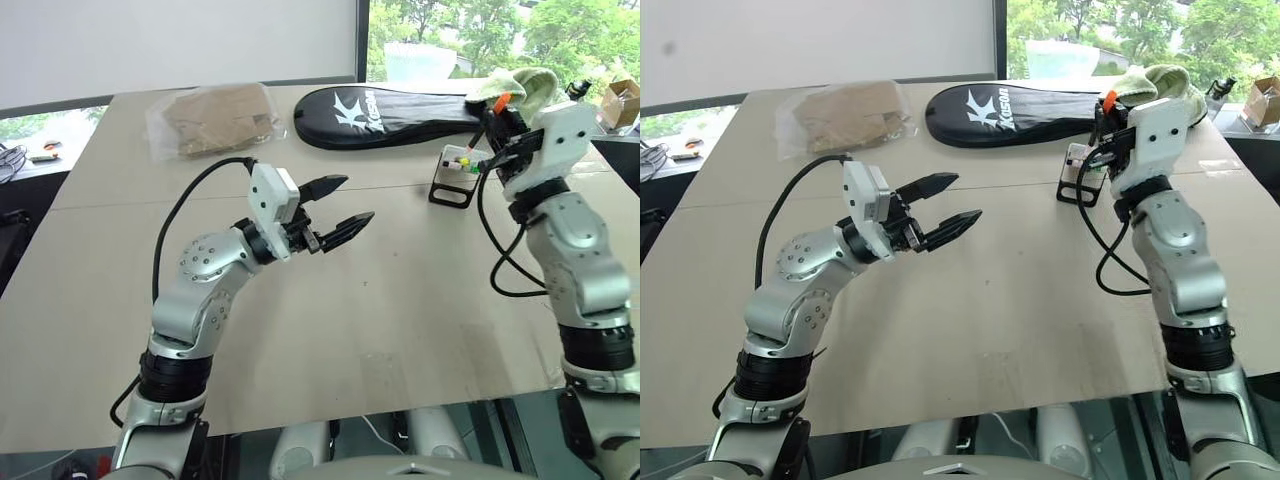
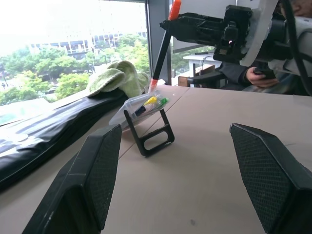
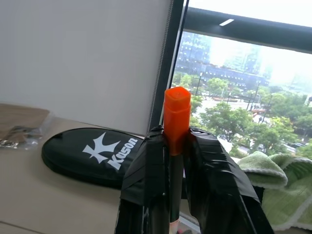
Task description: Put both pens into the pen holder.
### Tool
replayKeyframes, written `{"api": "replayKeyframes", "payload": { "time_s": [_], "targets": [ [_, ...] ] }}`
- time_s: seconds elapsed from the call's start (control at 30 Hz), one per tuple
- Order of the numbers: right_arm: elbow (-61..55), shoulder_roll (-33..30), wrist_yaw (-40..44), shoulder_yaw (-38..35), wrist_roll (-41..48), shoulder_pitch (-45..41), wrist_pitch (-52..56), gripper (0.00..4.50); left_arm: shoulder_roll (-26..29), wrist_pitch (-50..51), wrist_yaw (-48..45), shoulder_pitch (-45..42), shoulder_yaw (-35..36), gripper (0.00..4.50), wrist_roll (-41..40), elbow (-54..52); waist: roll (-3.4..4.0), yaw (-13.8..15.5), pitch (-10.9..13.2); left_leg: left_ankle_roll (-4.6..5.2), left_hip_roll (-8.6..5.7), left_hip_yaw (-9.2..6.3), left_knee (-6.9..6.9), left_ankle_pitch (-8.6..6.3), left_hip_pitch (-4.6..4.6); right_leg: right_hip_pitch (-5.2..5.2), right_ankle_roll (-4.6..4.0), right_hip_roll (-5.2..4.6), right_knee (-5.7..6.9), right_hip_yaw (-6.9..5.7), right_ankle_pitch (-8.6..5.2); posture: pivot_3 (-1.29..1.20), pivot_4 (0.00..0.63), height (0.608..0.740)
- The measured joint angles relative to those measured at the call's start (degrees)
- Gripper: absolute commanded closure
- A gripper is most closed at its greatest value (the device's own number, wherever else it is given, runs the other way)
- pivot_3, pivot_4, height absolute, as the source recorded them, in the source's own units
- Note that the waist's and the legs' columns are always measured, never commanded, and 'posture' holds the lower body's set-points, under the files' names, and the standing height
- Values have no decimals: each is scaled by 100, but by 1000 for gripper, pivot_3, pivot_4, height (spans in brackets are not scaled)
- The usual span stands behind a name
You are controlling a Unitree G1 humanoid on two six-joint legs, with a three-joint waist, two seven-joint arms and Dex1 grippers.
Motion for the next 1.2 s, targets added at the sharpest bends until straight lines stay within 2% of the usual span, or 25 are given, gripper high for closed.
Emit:
{"api": "replayKeyframes", "payload": {
  "time_s": [0.57, 0.83, 0.97, 1.03, 1.1, 1.2],
  "targets": [
    [2049, 681, 424, 144, -1216, -300, -1912, 4494, 1, -59, 155, 239, 43, 843, 21, -41, 0, -34, 0, 2, 2, -9, -3, -1, 26, 12, -6, 2, 10, 9, 4, 0, 150, 740],
    [1870, 847, 451, 141, -1289, -288, -2020, 4494, 39, -85, 211, 243, 104, 843, 21, -43, 1, -33, 1, 0, 4, -13, -9, -1, 22, 4, -6, 2, 13, 8, 4, 0, 150, 740],
    [2150, 849, 418, 146, -1524, -282, -2141, 4494, 39, -86, 216, 248, 103, 843, 21, -43, 2, -32, 1, 1, 3, -9, -9, -1, 22, 4, -6, 1, 13, 9, 4, 0, 150, 740],
    [2449, 834, 404, 149, -1686, -308, -2357, 3459, 39, -91, 214, 248, 103, 843, 20, -43, 1, -34, 0, 1, 2, -8, -9, -1, 24, 5, -7, 1, 13, 10, 4, 0, 150, 740],
    [2848, 811, 408, 157, -1816, -337, -2494, 2725, 38, -92, 209, 248, 102, 843, 20, -43, 1, -36, 0, 1, 3, -6, -9, -1, 25, 5, -7, 2, 13, 11, 4, 0, 150, 740],
    [3230, 754, 425, 160, -1899, -344, -2607, 1331, 46, -92, 207, 257, 103, 843, 18, -43, 2, -37, 1, 0, 3, -6, -9, -1, 24, 4, -7, 2, 13, 12, 4, 0, 150, 740]
  ]
}}
